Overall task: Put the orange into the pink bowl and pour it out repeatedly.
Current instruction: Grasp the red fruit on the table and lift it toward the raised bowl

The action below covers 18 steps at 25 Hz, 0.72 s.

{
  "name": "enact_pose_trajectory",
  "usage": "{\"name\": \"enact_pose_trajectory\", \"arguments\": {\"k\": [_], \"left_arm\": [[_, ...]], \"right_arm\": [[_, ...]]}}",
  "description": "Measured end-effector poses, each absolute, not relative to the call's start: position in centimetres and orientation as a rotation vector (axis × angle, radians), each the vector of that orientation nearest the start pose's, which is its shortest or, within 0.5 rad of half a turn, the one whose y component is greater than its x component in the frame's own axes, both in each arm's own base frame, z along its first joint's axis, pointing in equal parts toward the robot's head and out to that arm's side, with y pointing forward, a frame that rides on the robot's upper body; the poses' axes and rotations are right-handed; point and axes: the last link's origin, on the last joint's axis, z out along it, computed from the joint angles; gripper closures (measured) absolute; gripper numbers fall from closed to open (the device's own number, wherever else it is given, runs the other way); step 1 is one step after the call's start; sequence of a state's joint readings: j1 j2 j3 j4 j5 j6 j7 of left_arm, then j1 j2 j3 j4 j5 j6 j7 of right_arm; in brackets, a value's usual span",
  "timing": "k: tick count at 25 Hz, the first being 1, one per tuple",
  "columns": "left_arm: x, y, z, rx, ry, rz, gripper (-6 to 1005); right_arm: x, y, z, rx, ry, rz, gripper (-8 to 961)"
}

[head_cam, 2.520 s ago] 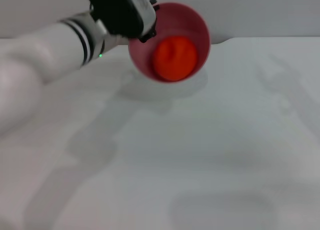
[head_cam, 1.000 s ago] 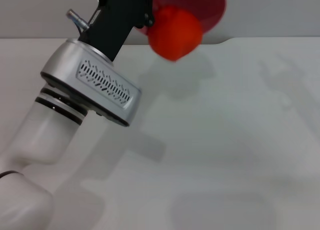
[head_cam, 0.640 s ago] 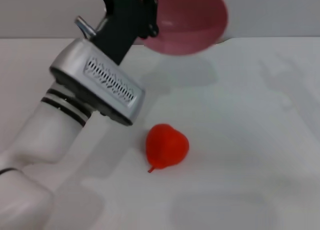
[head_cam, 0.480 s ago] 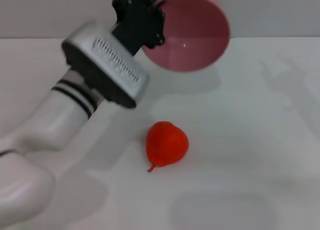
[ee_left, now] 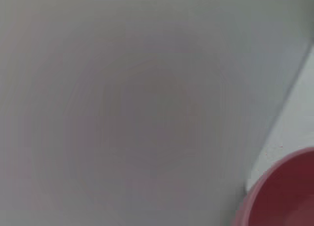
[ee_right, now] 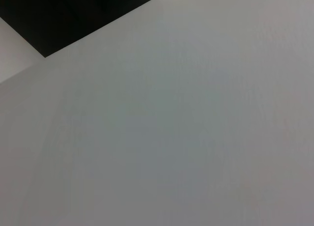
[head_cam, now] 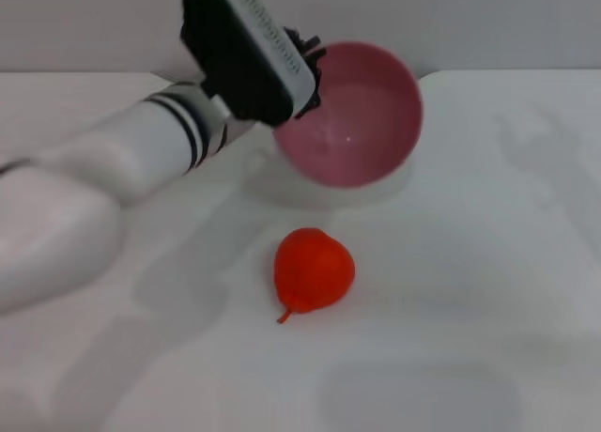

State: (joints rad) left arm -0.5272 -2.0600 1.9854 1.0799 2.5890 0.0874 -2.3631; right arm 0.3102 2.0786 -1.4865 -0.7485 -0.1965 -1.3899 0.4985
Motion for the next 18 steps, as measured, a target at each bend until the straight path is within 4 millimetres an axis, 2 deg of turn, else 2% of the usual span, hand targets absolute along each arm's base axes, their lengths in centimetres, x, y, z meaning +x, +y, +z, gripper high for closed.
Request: {"name": "enact_pose_trajectory", "arguments": {"k": [3, 8, 13, 15, 18], "left_arm": [[-13.1, 41.1, -7.6, -2.272, 0.048, -0.055, 959], [-11.9, 42.8, -5.7, -2.363, -0.162, -0.040, 959], [-11.5, 44.7, -2.4, -2.413, -0.369, -0.049, 959], [-12.0, 45.5, -0.8, -2.427, -0.453, -0.041, 959], [-13.0, 46.2, 1.1, -2.429, -0.543, -0.053, 959]], "right_arm": [[19.6, 34.0, 7.3, -1.578, -0.008, 1.383, 419], [19.9, 34.0, 7.2, -1.587, 0.028, 1.391, 419], [20.7, 34.4, 7.5, -1.595, 0.136, 1.443, 419], [21.1, 34.7, 7.6, -1.625, 0.206, 1.463, 419], [21.9, 36.0, 7.8, -1.763, 0.367, 1.442, 419]]}}
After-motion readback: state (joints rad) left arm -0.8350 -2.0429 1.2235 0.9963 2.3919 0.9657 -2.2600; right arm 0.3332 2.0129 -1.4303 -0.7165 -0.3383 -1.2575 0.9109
